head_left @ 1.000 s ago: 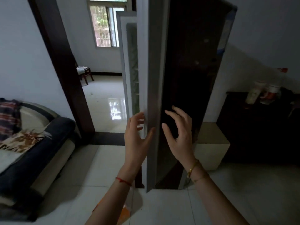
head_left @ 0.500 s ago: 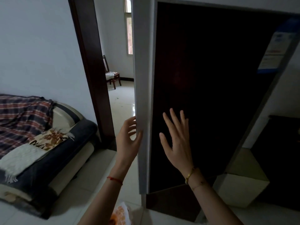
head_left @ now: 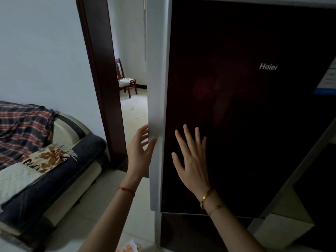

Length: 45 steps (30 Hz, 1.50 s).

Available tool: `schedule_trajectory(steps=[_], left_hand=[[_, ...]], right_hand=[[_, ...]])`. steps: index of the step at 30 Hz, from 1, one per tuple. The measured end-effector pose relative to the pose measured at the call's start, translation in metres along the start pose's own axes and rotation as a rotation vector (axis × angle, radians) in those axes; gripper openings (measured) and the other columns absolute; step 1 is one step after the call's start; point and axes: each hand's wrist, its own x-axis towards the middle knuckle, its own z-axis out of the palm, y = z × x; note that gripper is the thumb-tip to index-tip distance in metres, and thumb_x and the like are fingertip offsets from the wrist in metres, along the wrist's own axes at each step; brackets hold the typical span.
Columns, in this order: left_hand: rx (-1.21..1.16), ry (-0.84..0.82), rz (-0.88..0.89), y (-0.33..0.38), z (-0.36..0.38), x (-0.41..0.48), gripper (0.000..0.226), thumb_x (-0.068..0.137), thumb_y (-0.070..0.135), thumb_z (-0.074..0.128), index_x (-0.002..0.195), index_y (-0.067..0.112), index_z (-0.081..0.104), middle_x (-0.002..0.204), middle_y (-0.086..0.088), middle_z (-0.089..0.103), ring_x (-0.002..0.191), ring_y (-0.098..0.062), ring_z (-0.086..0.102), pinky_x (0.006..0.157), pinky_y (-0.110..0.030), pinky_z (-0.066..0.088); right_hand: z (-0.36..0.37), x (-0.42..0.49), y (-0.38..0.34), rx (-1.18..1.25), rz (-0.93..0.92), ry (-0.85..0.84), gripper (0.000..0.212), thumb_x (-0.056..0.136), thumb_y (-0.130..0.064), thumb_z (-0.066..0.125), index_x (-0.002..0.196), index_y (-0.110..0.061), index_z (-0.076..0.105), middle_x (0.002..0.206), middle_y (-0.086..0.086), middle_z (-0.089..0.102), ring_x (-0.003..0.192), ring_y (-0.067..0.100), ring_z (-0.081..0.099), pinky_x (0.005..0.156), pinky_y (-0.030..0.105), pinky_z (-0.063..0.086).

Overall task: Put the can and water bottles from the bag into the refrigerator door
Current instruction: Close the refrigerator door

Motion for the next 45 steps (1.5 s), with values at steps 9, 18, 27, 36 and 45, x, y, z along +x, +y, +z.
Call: schedule_trajectory(steps=[9, 18, 27, 36, 45], left_hand=[[-0.036, -0.022, 0.033, -0.033, 0.019, 0.059, 0.04, 0.089, 0.011, 0.069, 0.127, 0.015, 0.057, 0.11, 0.013, 0.064, 0.101, 0.003, 0.061, 0.089, -0.022, 0.053], [-0.09, -0.093, 0.031, -0.064, 0.037, 0.109, 0.04, 0.085, 0.013, 0.074, 0.122, 0.018, 0.06, 0.107, 0.01, 0.067, 0.1, -0.002, 0.064, 0.09, -0.026, 0.055], [-0.203, -0.101, -0.024, -0.085, 0.04, 0.131, 0.047, 0.076, 0.023, 0.082, 0.119, 0.02, 0.063, 0.108, 0.005, 0.071, 0.103, -0.007, 0.067, 0.085, -0.023, 0.054], [-0.248, -0.118, -0.045, -0.093, 0.042, 0.14, 0.043, 0.072, 0.02, 0.085, 0.111, 0.019, 0.068, 0.103, 0.01, 0.071, 0.098, -0.007, 0.068, 0.077, -0.019, 0.054], [-0.269, -0.151, -0.061, -0.093, 0.041, 0.139, 0.045, 0.075, 0.025, 0.083, 0.115, 0.021, 0.065, 0.107, 0.006, 0.07, 0.1, -0.009, 0.067, 0.078, -0.023, 0.057]], right_hand=[[0.04, 0.041, 0.006, -0.108, 0.112, 0.085, 0.066, 0.096, -0.044, 0.046, 0.154, -0.026, 0.019, 0.164, 0.002, 0.003, 0.152, 0.028, -0.006, 0.121, 0.054, 0.002], [0.075, 0.076, 0.018, -0.289, 0.203, 0.121, 0.086, 0.086, -0.055, 0.059, 0.154, -0.027, 0.016, 0.163, 0.005, 0.002, 0.151, 0.033, -0.002, 0.12, 0.058, 0.005], [0.092, 0.085, 0.026, -0.349, 0.229, 0.196, 0.093, 0.083, -0.046, 0.067, 0.153, -0.03, 0.009, 0.162, -0.001, -0.004, 0.151, 0.031, -0.007, 0.12, 0.058, 0.003], [0.097, 0.088, 0.03, -0.337, 0.241, 0.251, 0.091, 0.082, -0.041, 0.07, 0.152, -0.028, 0.014, 0.161, -0.003, -0.002, 0.15, 0.026, -0.012, 0.12, 0.059, 0.003], [0.091, 0.089, 0.021, -0.347, 0.265, 0.226, 0.089, 0.082, -0.044, 0.069, 0.153, -0.027, 0.017, 0.162, 0.004, 0.007, 0.151, 0.032, -0.002, 0.12, 0.06, 0.008]])
